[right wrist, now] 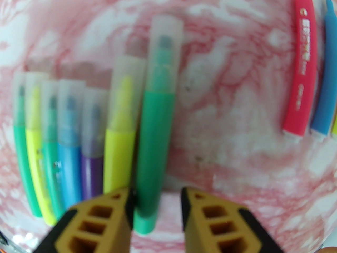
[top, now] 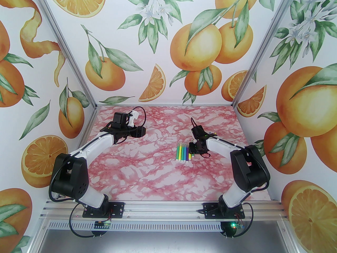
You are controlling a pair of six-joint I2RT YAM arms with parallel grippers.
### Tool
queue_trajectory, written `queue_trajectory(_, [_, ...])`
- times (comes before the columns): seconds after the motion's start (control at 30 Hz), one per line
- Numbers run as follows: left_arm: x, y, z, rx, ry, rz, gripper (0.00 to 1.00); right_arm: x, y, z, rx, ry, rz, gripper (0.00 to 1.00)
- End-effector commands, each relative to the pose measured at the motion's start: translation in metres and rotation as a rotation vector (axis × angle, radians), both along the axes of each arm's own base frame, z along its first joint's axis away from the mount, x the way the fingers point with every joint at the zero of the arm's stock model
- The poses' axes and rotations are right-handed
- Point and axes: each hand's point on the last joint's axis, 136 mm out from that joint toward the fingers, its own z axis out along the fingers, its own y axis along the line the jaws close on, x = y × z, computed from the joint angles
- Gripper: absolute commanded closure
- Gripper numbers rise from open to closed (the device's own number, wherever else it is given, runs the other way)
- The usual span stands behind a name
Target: Open the pen caps
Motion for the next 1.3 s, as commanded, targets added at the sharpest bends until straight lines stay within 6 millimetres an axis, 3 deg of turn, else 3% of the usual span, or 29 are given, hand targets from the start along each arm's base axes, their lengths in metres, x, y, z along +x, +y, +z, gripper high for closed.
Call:
queue_trajectory(0.0, [-0.003, -0.004, 0.014, -0.013, -0.049, -0.023, 0.32, 0.002, 0.0, -0.007, -0.018, 0.007, -0.013, 0.65])
queue_trajectory(0.47, [-0.007, -0.002, 0.017, -0.013, -0.055, -0.019, 0.32, 0.007, -0.007, -0.018, -0.095, 0.04, -0.023, 0.71])
queue_trajectory(0.87, [-0.007, -0.008, 0.012, -0.031, -0.042, -0.023, 0.32, 0.014, -0.007, -0.017, -0.121, 0.034, -0.02, 0.8])
queue_trajectory(1.27, [-0.009, -0.034, 0.011, -0.085, -0.03, -0.061, 0.31, 0.023, 0.009, 0.027, -0.009, -0.102, 0.012, 0.87])
